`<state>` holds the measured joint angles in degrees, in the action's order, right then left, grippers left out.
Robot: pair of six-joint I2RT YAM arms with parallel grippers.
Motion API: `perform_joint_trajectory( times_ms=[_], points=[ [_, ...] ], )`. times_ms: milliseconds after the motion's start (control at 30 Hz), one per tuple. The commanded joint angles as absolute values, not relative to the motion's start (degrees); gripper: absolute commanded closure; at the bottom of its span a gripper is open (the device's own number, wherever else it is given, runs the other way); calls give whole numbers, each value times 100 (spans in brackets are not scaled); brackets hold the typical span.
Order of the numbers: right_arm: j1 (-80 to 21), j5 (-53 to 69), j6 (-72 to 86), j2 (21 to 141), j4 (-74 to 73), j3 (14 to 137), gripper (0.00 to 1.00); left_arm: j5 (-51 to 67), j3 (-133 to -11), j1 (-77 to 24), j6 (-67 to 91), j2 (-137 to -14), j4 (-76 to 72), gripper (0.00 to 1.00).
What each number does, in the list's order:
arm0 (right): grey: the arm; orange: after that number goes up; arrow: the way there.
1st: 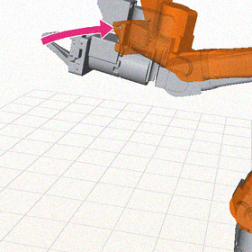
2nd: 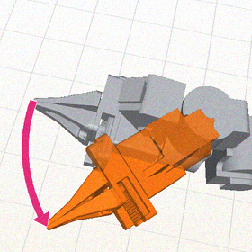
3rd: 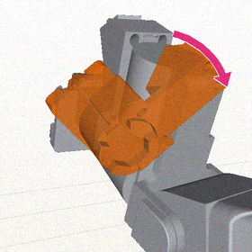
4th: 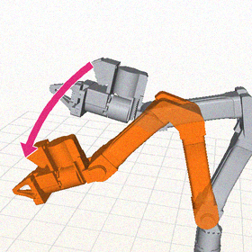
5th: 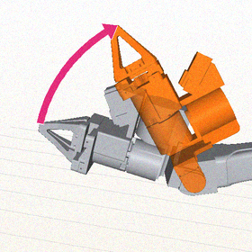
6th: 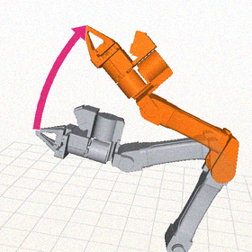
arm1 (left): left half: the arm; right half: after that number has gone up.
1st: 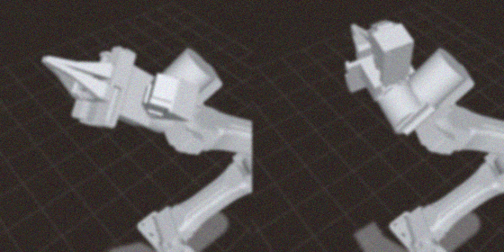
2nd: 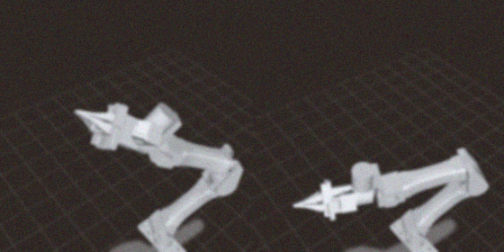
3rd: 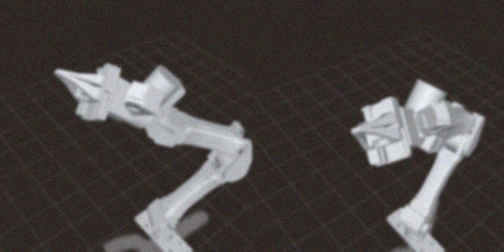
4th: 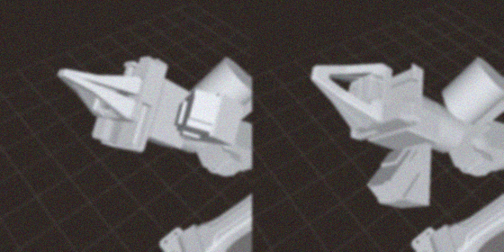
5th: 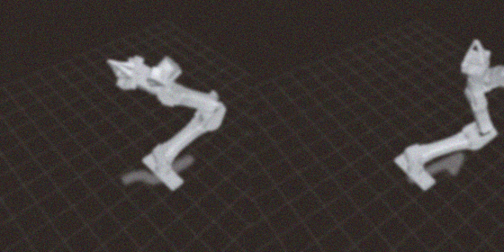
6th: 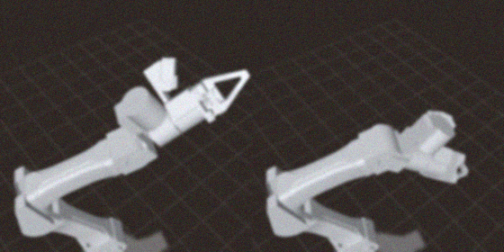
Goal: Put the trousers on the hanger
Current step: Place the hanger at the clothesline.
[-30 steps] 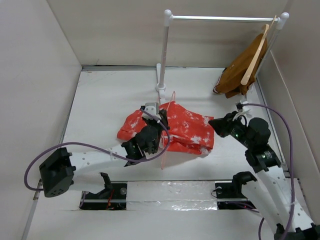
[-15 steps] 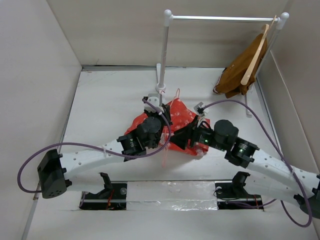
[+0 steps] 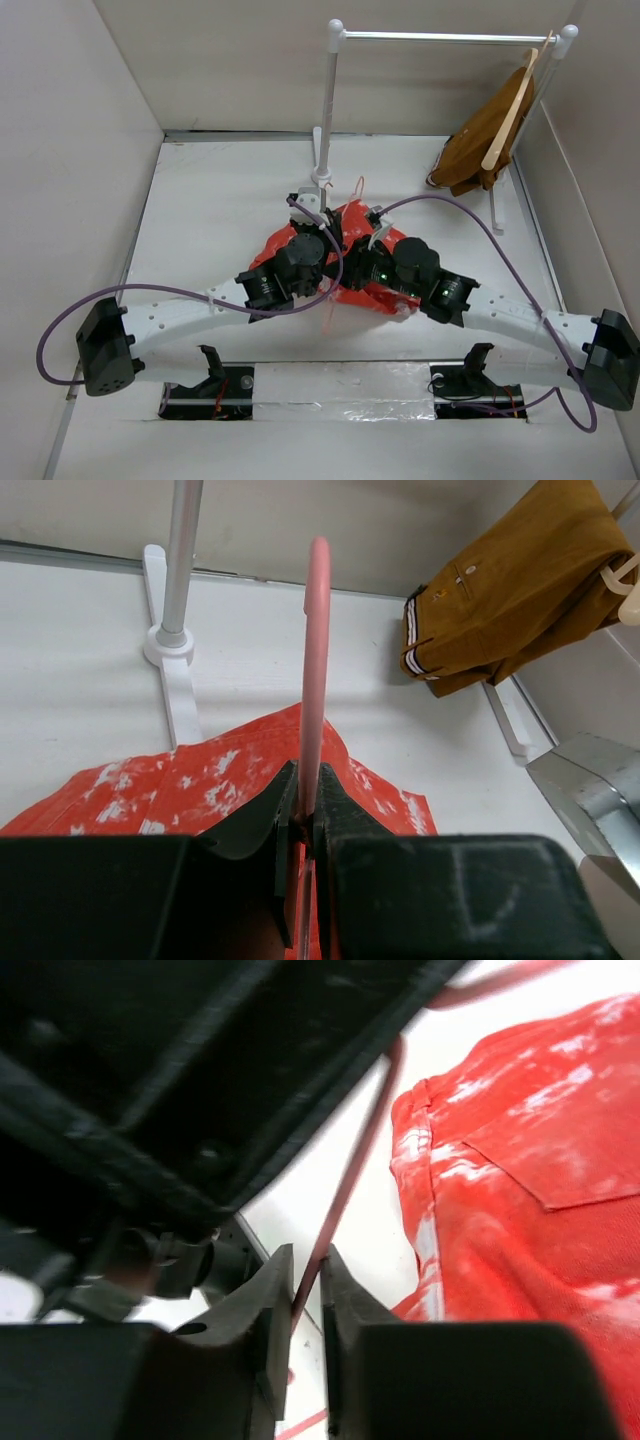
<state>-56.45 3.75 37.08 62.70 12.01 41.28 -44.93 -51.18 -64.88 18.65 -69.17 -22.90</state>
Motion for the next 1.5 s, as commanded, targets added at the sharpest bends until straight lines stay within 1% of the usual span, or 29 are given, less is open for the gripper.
perform_joint_trajectory(
  times_ms=[0, 33, 67, 200, 233, 267, 333, 367, 433, 467, 567, 633, 733, 800, 833, 933, 1000, 1100, 1233, 1367, 1467],
  points=[
    [-5757, 307, 3892, 6302, 1994, 4131, 87, -4430, -5431, -6521, 1942, -6618, -2988, 100],
    [-5757, 334, 3946, 6310, 2082, 4096, 97, -4395, -5458, -6521, 1942, -6618, -2997, 100],
    [-5757, 369, 4007, 6319, 2240, 4061, 100, -4360, -5484, -6521, 1899, -6627, -3110, 100],
    [-5757, 483, 4271, 6197, 2470, 4191, 100, -4176, -6028, -6521, 1530, -6785, -3015, 100],
    [-5687, 483, 4271, 6170, 2435, 4288, 100, -4088, -6264, -6521, 1355, -6811, -3006, 98],
    [-5687, 510, 4271, 6144, 2400, 4385, 100, -3991, -6397, -6461, 1293, -6829, -2971, 88],
    [-5555, 545, 4263, 6073, 2259, 4736, 100, -3675, -6852, -6295, 1213, -6829, -2831, 78],
    [-5407, 615, 4271, 6065, 2172, 4868, 100, -3552, -7038, -6215, 1204, -6820, -2578, 67],
    [-5222, 808, 4324, 6082, 2127, 5175, 100, -3235, -7503, -6083, 1195, -6785, -2321, 57],
    [-5116, 939, 4342, 6099, 2127, 5272, 100, -3147, -7619, -6004, 1178, -6716, -2164, 49],
    [-4721, 1309, 4465, 6161, 2127, 5633, 100, -3006, -7901, -6003, 1020, -6514, -1996, 40],
    [-4431, 1476, 4474, 6214, 1978, 5861, 100, -2988, -7945, -6003, 976, -6382, -1890, 39],
    [-4045, 1775, 4500, 6319, 1881, 6239, 100, -2962, -7692, -6003, 993, -6013, -1960, 38],
    [-3842, 1959, 4579, 6416, 1837, 6485, 100, -3076, -7594, -5950, 967, -5793, -1960, 38],
    [-3588, 2056, 4614, 6468, 1820, 6591, 100, -3215, -7472, -5950, 958, -5722, -1951, 38],
    [-3165, 2382, 4649, 6749, 1592, 7179, 100, -3129, -7225, -5687, 1116, -5494, -1951, 42],
    [-2752, 2653, 4614, 6951, 1337, 7704, 100, -3085, -7049, -5634, 1265, -5458, -1846, 47],
    [-2340, 2847, 4614, 7364, 1135, 8129, 100, -3007, -6646, -5634, 1467, -5432, -1977, 52],
    [-1908, 2961, 4553, 8066, 791, 9024, 100, -2883, -6136, -5634, 1740, -5449, -2083, 52],
    [-1512, 3339, 4693, 8638, 739, 9587, 100, -2707, -5740, -5634, 1986, -5510, -2241, 52],
    [-1249, 3401, 4781, 8859, 738, 9764, 100, -2619, -5477, -5634, 2153, -5563, -2311, 53]
  ],
)
